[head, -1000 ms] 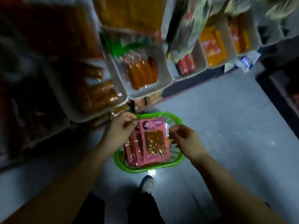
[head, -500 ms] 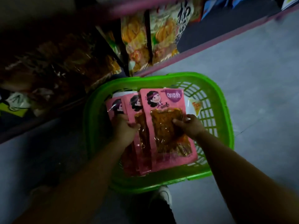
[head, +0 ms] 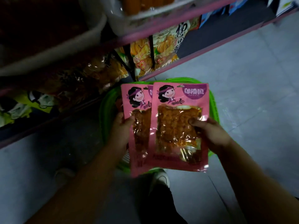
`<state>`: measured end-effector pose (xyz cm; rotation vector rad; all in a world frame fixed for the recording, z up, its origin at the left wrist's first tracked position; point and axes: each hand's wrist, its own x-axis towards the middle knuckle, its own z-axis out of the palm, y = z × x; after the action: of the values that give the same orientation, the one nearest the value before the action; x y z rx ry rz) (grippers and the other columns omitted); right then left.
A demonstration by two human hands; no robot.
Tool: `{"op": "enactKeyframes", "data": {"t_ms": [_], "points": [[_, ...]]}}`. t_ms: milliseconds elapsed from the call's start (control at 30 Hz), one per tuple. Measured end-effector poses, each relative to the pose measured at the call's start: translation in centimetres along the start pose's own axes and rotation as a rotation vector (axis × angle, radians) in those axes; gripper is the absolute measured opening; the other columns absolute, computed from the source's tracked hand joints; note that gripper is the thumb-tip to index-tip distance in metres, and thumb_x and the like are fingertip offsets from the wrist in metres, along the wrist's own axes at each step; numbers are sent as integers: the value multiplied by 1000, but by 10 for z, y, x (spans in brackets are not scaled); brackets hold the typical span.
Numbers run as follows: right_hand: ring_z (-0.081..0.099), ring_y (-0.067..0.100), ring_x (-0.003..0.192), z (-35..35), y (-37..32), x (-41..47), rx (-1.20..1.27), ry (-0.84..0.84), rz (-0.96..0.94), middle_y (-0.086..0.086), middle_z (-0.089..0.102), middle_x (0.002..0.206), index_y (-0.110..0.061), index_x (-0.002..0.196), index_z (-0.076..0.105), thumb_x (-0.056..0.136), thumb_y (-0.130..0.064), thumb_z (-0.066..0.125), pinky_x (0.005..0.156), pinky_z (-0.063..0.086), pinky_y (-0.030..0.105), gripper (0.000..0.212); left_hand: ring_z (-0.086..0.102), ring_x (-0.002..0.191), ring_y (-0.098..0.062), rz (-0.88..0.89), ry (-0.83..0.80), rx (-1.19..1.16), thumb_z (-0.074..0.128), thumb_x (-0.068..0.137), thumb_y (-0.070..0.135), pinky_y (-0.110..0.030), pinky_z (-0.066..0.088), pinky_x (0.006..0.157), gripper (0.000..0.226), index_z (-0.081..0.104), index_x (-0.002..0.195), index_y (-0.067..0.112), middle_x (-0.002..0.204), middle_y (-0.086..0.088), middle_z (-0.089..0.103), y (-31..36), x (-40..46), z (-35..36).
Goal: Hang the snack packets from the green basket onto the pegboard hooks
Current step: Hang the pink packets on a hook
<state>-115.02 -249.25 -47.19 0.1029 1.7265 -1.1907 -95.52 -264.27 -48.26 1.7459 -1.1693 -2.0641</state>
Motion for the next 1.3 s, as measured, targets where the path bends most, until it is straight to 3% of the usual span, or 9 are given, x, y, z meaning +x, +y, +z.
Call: {"op": "enactKeyframes", "data": {"t_ms": [100,233,333,533,733,900,1000,1167,1300], "points": [[63,21,56,-3,-46,-60,12,-18,-46,9,68,68,-7,86,67,81,5,60,54,51,28,15,72,68,-13,-24,5,-104,48,95,23,-25,54,49,17,66,95,24,75,6,74,47,-62,-12],[67,16,58,10,-120,-152,-40,-131,-117,5,72,70,-8,89,69,81,-3,66,52,52,24,10,73,75,-14,80,-15,-79,59,89,35,-27,56,56,17,73,85,30,81,5,76,119,-164,-31],[72,23,75,32,-178,-227,-8,-192,-138,12,74,88,-5,100,69,75,-22,72,63,57,32,31,72,79,-10,205,50,-119,64,86,38,-27,57,63,11,75,83,36,84,8,75,177,-240,-49],[70,23,81,81,-275,-352,-84,-314,-386,9,75,89,-14,84,76,68,-28,79,77,58,37,21,67,79,-5,438,338,-291,61,88,22,-22,52,70,15,72,81,30,73,18,70,270,-365,-117],[72,15,76,167,-335,-431,-277,-570,-653,-1,76,83,-20,88,74,67,-24,76,66,58,29,21,66,68,8,743,631,-284,67,84,27,-7,47,57,7,71,90,25,71,22,71,319,-461,-209],[61,1,52,254,-373,-486,-309,-636,-819,-10,67,56,-25,64,73,74,-19,78,51,49,15,12,66,65,2,915,720,-457,69,81,30,-18,50,59,9,73,74,31,69,17,72,359,-514,-282],[50,-1,36,300,-388,-512,-283,-604,-867,-10,58,43,-13,47,62,78,-17,72,38,37,8,33,70,71,-3,1058,707,-478,67,76,36,-18,52,58,9,75,82,37,76,15,74,388,-540,-318],[69,8,62,364,-404,-540,-307,-642,-931,-4,74,68,-12,72,70,72,-29,73,59,53,21,16,73,77,-15,1124,519,-462,67,78,36,-22,55,59,15,75,89,29,84,2,76,430,-555,-362],[70,8,62,401,-409,-549,-249,-680,-975,-1,75,70,-12,76,69,70,-26,73,54,51,16,15,73,79,-19,1078,406,-445,66,68,45,-22,55,57,31,74,91,25,86,-3,76,450,-547,-389]]}}
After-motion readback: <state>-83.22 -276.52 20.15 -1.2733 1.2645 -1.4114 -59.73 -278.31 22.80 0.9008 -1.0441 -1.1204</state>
